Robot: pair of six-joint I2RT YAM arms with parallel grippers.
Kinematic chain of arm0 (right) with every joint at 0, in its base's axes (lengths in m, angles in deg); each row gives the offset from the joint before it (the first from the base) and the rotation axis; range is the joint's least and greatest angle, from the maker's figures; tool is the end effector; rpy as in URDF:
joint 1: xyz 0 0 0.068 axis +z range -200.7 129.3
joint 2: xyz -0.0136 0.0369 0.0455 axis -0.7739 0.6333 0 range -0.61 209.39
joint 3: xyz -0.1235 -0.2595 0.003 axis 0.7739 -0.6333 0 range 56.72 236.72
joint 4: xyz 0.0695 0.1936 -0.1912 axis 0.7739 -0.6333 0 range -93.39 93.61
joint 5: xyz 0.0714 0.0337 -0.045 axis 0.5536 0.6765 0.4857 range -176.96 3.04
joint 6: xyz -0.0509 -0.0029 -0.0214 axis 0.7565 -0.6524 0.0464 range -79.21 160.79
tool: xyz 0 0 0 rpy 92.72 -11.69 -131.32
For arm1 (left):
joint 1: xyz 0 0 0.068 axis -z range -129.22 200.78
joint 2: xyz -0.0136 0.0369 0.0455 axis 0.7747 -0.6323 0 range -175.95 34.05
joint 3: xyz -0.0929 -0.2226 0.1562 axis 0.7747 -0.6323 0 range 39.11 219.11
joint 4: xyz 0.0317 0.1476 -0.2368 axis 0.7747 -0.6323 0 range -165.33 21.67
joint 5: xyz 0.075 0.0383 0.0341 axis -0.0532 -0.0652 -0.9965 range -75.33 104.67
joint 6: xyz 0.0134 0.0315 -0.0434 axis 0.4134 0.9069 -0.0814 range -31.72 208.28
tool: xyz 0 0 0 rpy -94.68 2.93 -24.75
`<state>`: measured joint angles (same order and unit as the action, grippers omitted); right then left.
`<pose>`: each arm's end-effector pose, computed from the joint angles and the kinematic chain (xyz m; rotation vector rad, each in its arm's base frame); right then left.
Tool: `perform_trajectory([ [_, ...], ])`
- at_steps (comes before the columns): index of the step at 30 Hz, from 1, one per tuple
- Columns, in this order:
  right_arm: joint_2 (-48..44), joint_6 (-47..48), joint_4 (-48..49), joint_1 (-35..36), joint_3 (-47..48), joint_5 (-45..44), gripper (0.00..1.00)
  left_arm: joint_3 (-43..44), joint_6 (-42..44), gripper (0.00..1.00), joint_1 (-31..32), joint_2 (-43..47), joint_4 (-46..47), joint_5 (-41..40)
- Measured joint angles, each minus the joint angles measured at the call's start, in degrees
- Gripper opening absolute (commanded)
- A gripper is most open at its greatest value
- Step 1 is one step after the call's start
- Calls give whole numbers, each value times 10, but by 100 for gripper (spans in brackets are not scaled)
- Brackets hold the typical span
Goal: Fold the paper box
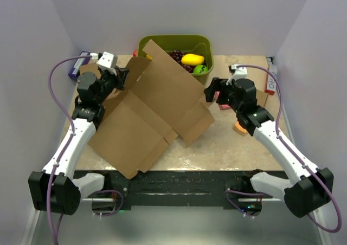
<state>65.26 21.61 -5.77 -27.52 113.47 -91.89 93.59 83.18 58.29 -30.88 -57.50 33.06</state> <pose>0.2616 0.1086 0.3499 -0.0075 1.9147 0.4209 0.2795 -0.0489 0.3778 0.2869 1.5539 -0.4234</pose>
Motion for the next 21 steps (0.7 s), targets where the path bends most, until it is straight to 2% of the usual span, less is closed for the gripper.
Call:
perform_trajectory([
  [11, -113, -50, -11, 0, -57, 37, 89, 0, 2, 0, -4, 3, -3, -50],
  [16, -104, -77, -8, 0, -128, 72, 88, 0, 2, 0, -4, 3, -8, -52],
  [21, -77, -85, -9, 0, -148, 71, 88, -5, 2, 0, -4, 3, -7, -52],
])
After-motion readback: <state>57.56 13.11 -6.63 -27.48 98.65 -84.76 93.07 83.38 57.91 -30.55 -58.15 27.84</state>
